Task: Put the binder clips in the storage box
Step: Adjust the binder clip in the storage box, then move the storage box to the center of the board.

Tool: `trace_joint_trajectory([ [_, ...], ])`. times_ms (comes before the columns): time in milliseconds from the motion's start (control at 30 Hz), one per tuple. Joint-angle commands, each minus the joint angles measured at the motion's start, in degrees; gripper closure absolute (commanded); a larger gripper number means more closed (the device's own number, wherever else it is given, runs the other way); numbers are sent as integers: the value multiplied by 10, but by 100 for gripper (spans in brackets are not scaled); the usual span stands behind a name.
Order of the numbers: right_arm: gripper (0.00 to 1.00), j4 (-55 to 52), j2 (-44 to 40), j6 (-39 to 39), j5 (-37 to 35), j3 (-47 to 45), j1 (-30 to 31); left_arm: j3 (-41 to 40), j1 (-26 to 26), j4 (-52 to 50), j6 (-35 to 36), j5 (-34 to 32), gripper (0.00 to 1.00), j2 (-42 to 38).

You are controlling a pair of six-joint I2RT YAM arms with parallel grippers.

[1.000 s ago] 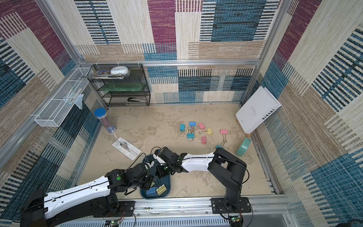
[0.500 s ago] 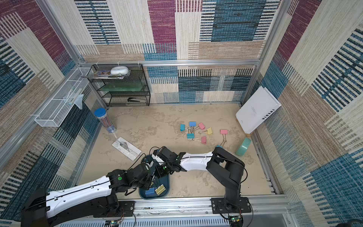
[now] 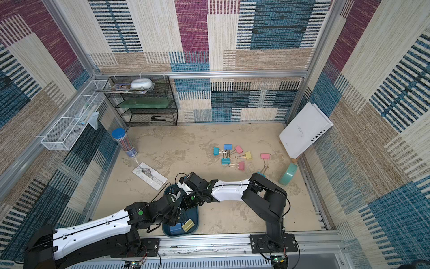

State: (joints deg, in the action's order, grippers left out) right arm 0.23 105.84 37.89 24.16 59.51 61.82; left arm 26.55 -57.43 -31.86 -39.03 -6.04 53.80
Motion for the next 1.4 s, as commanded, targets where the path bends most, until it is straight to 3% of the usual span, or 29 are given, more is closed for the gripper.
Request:
trace_joint_trajectory([
  [0, 100, -9, 9, 6, 16, 11, 1, -3, 0, -4, -4, -4, 100, -4],
  [533, 100, -58, 77, 1, 0, 47, 0, -27, -1, -14, -24, 3, 100, -56],
  [700, 100, -36, 42, 4, -7, 22, -4, -24, -1, -18, -24, -5, 100, -66],
  [800, 100, -28, 2, -1, -13, 9, -16, -19, -1, -12, -24, -15, 76, -79],
  [900, 97, -45, -22, -15, -15, 12, -25, -4, -1, -9, -18, -28, 62, -91],
  [1067, 95, -69, -46, -33, -19, 18, -34, 41, 0, -18, 12, -52, 59, -88],
  [1233, 86, -85, -89, -44, -32, 18, -44, 76, 0, -24, 22, -72, 57, -95],
  [1367, 74, -127, -127, -51, -63, 10, -56, 99, 25, -76, 4, -128, 33, -103],
])
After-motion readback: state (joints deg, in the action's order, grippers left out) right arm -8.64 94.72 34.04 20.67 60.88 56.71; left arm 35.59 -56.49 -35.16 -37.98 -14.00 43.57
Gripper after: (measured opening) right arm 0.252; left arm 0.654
